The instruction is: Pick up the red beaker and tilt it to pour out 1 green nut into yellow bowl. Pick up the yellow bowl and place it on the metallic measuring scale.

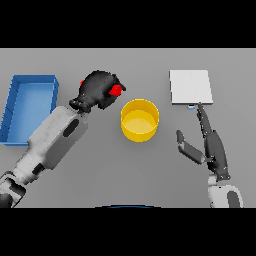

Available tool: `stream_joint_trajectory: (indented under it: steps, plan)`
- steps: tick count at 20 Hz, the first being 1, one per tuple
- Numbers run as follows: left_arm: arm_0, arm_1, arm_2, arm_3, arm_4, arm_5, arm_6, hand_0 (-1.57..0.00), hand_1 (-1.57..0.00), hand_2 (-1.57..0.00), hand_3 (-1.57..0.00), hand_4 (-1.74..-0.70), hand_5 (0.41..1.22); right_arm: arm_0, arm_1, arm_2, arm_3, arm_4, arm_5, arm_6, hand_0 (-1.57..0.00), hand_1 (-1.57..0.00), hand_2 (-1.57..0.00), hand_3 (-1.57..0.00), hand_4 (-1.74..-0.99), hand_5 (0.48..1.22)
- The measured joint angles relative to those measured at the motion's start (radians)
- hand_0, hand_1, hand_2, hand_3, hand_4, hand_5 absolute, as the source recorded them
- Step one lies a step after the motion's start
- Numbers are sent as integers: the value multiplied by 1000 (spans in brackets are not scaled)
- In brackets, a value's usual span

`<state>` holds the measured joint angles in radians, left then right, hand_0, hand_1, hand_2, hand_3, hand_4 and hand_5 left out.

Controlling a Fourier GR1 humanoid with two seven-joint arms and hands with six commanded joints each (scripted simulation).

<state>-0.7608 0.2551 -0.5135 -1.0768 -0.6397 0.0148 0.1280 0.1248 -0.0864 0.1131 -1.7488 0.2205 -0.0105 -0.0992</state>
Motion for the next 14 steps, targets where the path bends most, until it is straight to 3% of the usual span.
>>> stream_joint_trajectory:
  steps: [3, 6, 12, 14]
  plan:
    - [-79, 25, -87, 51, -72, -48, -23, -1570, -1570, -1570, -1570, -1740, 1193, 2, -1, -1, 13, -5, 7, -3, 1, 1, 1, 1, -1264, 717]
    - [-164, 41, -184, 117, -142, -112, -57, -1571, -1571, -1571, -1571, -1613, 1206, -2, -5, -7, 3, -8, 3, -8, 1, 1, 1, 1, -1258, 697]
    - [-310, 27, -346, 194, -221, -254, -96, -1571, -1571, -1571, -1571, -1702, 1217, -8, 21, -16, 26, -18, -15, 5, 1, 1, 1, 1, -1209, 654]
    - [-357, 11, -397, 226, -242, -291, -104, -1571, -1571, -1571, -1571, -1715, 1219, 4, 26, -6, 22, 1, -25, -14, 1, 1, 1, 1, -1193, 649]
